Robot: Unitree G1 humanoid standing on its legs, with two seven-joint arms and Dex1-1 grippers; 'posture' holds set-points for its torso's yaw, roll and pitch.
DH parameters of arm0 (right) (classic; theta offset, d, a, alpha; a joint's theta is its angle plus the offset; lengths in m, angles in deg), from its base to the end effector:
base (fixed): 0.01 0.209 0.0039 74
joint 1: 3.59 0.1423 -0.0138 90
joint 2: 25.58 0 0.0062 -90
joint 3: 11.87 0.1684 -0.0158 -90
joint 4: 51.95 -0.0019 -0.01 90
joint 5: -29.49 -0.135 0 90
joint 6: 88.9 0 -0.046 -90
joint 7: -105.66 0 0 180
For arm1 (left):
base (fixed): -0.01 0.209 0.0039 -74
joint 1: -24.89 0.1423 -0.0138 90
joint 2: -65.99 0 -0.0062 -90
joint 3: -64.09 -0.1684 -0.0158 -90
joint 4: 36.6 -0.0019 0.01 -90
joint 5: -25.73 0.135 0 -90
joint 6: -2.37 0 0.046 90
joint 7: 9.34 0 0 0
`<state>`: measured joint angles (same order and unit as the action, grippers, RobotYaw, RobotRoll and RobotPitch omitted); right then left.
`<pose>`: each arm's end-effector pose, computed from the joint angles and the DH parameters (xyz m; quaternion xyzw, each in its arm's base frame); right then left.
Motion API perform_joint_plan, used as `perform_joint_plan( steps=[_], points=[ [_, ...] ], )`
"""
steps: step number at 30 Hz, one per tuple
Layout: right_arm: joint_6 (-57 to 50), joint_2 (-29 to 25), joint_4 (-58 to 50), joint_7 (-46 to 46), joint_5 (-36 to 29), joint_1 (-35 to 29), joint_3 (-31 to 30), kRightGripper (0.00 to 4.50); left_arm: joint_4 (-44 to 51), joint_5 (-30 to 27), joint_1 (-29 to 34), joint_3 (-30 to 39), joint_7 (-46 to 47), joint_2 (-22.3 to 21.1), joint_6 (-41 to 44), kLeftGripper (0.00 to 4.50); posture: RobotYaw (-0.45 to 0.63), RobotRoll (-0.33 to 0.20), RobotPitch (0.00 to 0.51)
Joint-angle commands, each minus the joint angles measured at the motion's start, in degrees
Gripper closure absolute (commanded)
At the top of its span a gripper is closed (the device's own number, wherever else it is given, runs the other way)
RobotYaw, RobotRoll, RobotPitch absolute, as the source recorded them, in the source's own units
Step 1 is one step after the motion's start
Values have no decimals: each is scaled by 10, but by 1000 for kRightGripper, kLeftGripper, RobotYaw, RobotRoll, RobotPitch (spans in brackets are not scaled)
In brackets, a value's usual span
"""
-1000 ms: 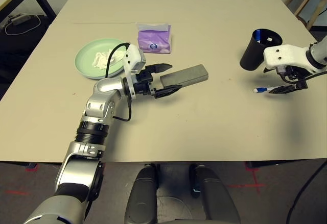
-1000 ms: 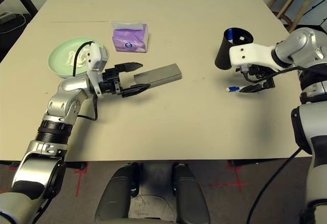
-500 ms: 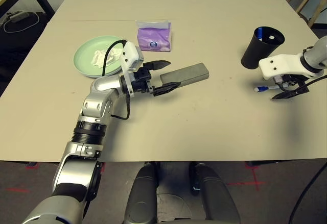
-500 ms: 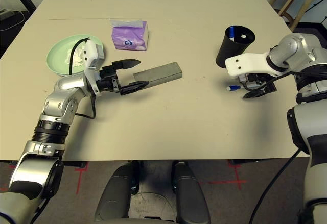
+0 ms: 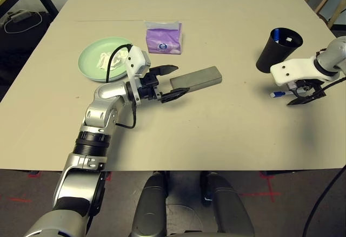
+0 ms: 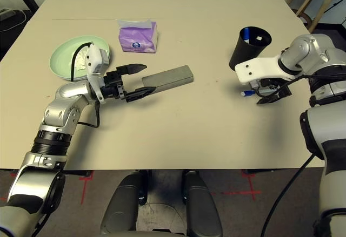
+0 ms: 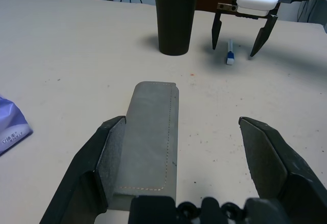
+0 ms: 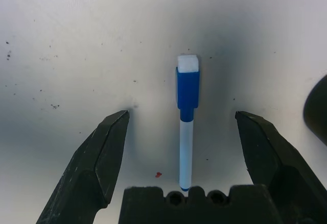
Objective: Organize and tidy the items on the table.
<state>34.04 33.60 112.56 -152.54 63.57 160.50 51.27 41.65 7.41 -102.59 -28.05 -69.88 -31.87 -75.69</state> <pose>0.3267 -0.2782 0.2571 -0.5999 0.3374 0.4709 0.5518 0.2965 0.1843 0.1863 0.1045 -0.0686 -0.5415 0.8313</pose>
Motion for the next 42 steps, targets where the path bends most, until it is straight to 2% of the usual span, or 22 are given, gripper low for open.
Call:
perform_joint_plan(
  steps=[1, 9, 11, 25, 32, 37, 42],
  points=[
    [5, -2, 7, 6, 8, 0, -7, 602, 18, -9, 10, 5, 2, -6, 5, 0, 225, 0, 257],
    [7, 2, 7, -2, 4, -13, -4, 3800, 20, -11, 9, 3, 4, -8, 6, 0, 225, 0, 255],
    [7, 2, 7, -5, 2, -14, -3, 4396, 20, -12, 8, 3, 4, -8, 7, 0, 224, 0, 253],
    [-8, 0, 4, -31, -23, -11, 18, 4388, -7, -8, -9, 0, 1, -7, -4, 0, 203, 0, 222],
    [-135, 9, -1, -135, -145, 8, 112, 4388, -30, -6, -26, -3, -7, -6, -15, 0, 173, 0, 186],
    [-251, 13, -28, -143, -267, 13, 150, 4388, -52, -4, -37, -5, -18, -3, -28, 0, 144, 0, 161],
    [-368, 15, -103, -143, -385, -15, 212, 4388, -64, -1, -42, -9, -24, 3, -35, 0, 115, 0, 145]
  ],
)
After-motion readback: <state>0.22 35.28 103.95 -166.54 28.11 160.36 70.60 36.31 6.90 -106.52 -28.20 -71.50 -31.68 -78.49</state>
